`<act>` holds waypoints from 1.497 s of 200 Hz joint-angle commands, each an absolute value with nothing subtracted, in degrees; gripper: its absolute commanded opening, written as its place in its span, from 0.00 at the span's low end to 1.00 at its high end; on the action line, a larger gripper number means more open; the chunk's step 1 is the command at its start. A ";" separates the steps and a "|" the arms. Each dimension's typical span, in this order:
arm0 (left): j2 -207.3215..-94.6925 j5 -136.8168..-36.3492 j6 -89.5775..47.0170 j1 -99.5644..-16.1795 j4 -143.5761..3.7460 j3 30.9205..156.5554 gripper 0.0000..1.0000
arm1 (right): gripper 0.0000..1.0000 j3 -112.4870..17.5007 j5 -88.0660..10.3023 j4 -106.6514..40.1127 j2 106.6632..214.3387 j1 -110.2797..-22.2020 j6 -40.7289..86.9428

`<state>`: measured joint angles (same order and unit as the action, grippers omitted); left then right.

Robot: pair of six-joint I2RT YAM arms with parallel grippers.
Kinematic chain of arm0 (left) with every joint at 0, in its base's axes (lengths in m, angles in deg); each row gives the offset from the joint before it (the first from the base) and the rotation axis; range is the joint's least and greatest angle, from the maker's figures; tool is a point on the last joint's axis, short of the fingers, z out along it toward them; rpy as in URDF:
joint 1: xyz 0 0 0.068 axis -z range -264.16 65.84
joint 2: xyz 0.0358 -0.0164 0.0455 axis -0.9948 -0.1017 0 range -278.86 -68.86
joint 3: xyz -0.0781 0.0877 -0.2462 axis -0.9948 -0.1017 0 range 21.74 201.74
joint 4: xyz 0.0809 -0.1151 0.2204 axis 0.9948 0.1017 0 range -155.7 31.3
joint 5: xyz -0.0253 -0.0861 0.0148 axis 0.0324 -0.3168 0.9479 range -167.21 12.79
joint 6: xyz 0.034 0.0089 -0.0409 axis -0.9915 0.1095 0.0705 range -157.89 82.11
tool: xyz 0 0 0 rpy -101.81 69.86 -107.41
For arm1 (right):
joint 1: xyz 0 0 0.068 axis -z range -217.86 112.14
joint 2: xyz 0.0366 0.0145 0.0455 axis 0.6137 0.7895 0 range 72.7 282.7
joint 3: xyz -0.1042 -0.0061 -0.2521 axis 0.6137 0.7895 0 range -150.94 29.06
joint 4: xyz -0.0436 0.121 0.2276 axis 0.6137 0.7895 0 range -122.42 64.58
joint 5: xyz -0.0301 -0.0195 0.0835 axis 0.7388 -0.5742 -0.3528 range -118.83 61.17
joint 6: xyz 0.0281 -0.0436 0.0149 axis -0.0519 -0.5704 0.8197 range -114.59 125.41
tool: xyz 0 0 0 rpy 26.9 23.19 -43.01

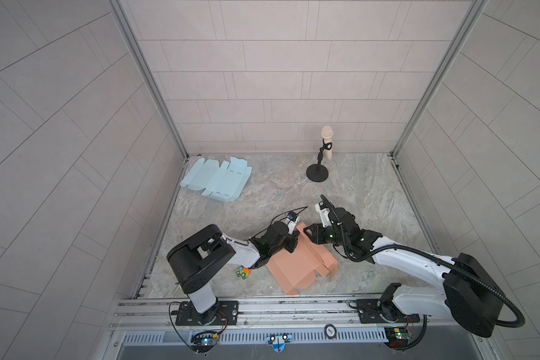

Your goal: Fold the paper box

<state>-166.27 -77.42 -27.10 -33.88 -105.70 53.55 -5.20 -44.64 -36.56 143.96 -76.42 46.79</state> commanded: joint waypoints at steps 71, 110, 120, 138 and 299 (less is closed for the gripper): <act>-169.35 -79.88 -27.98 -34.20 -108.25 56.56 0.17 | 0.35 -8.12 -43.47 -32.45 143.79 -74.08 46.37; -172.18 -81.88 -27.96 -33.82 -110.44 60.40 0.17 | 0.35 -5.94 -43.38 -31.50 140.99 -72.11 46.28; -173.17 -82.60 -28.33 -33.64 -110.74 61.94 0.17 | 0.35 -4.49 -43.33 -31.24 140.02 -71.62 46.28; -175.25 -83.09 -29.33 -33.12 -109.74 65.50 0.16 | 0.35 -3.56 -43.31 -29.96 138.11 -70.73 46.11; -181.80 -80.68 -30.50 -33.05 -110.52 67.26 0.30 | 0.34 0.58 -41.39 -29.17 133.70 -68.36 46.56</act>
